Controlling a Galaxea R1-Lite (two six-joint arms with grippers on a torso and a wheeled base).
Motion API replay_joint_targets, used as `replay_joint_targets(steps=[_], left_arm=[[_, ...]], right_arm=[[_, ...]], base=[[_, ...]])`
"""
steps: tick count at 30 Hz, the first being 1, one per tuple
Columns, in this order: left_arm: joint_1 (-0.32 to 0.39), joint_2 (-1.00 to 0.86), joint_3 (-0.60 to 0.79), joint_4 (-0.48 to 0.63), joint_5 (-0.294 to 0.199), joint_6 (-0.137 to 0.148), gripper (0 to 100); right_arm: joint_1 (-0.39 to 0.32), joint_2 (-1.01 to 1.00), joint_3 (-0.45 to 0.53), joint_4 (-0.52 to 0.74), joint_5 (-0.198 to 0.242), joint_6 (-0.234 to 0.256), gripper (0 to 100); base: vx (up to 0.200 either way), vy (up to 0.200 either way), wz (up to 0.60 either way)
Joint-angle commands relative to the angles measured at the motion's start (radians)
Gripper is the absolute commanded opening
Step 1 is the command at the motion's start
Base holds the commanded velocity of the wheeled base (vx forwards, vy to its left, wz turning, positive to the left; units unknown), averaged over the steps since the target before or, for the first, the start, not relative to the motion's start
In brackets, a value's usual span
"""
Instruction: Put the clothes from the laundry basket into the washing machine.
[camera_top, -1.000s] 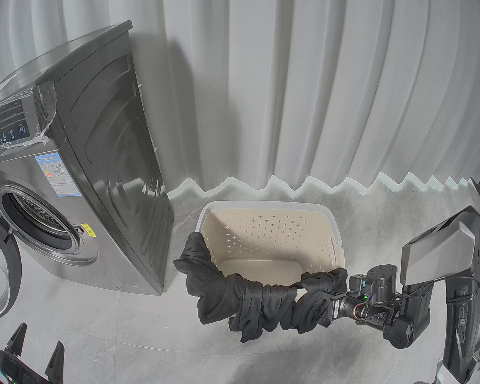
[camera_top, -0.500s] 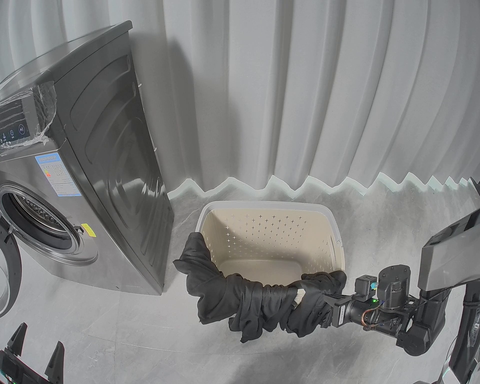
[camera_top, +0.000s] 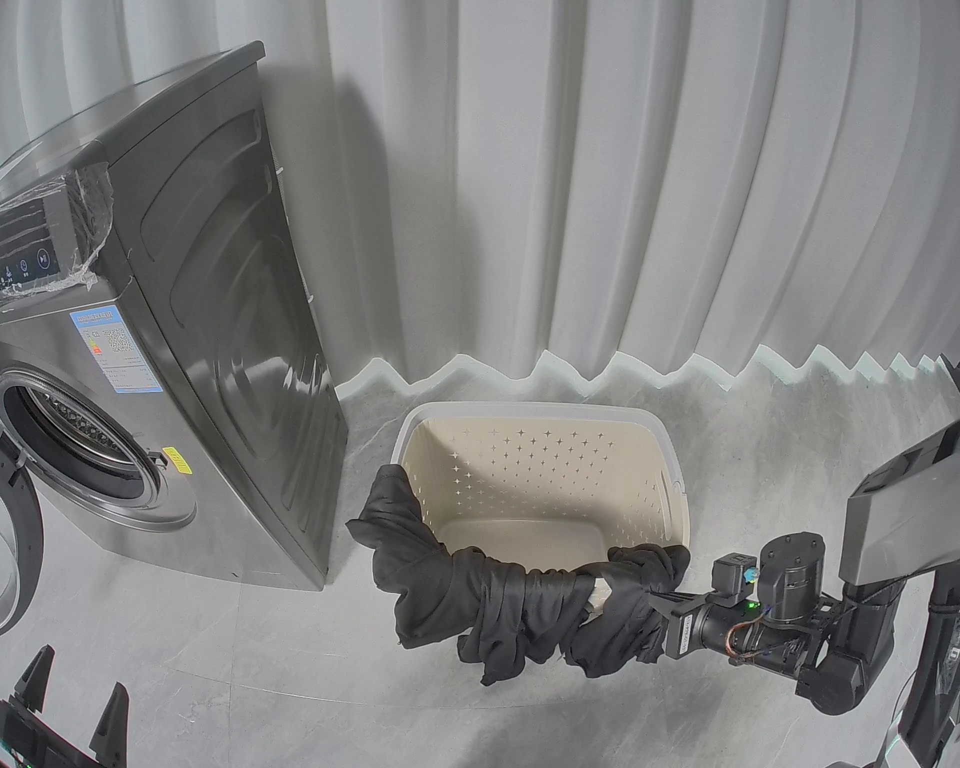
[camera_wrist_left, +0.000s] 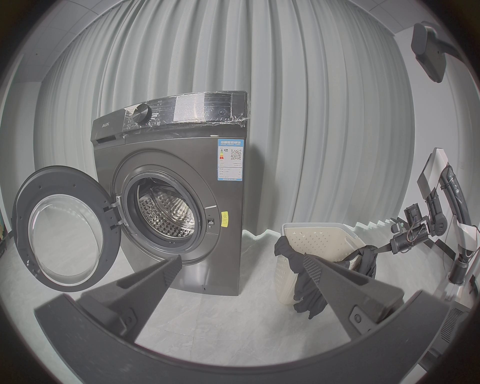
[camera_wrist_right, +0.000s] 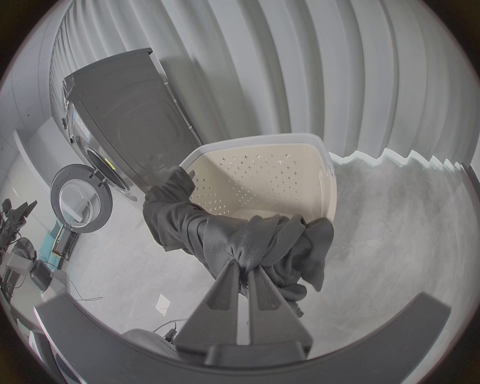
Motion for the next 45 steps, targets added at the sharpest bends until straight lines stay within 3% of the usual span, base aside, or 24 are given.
replay_joint_targets(steps=[1,8,24,25,38,45], left_arm=[[0.0,-0.016,0.016,-0.001,0.0,0.0,100],[0.0,-0.016,0.016,-0.001,0.0,0.0,100],[0.0,-0.016,0.016,-0.001,0.0,0.0,100],[0.0,-0.016,0.016,-0.001,0.0,0.0,100],[0.0,-0.016,0.016,0.001,0.0,0.0,100],[0.0,-0.016,0.016,-0.001,0.0,0.0,100]], right_arm=[[-0.006,0.041,-0.001,-0.001,0.0,0.0,100],[-0.021,0.103,-0.055,0.007,-0.026,-0.003,100],[-0.05,0.204,-0.178,0.012,-0.029,-0.011,100],[-0.055,0.21,-0.178,0.01,-0.031,-0.012,0],[-0.063,0.221,-0.193,-0.001,-0.042,-0.012,0],[-0.026,0.138,-0.155,-0.002,-0.042,-0.009,0]], base=[[0.0,0.0,0.0],[0.0,0.0,0.0],[0.0,0.0,0.0],[0.0,0.0,0.0],[0.0,0.0,0.0],[0.0,0.0,0.0]])
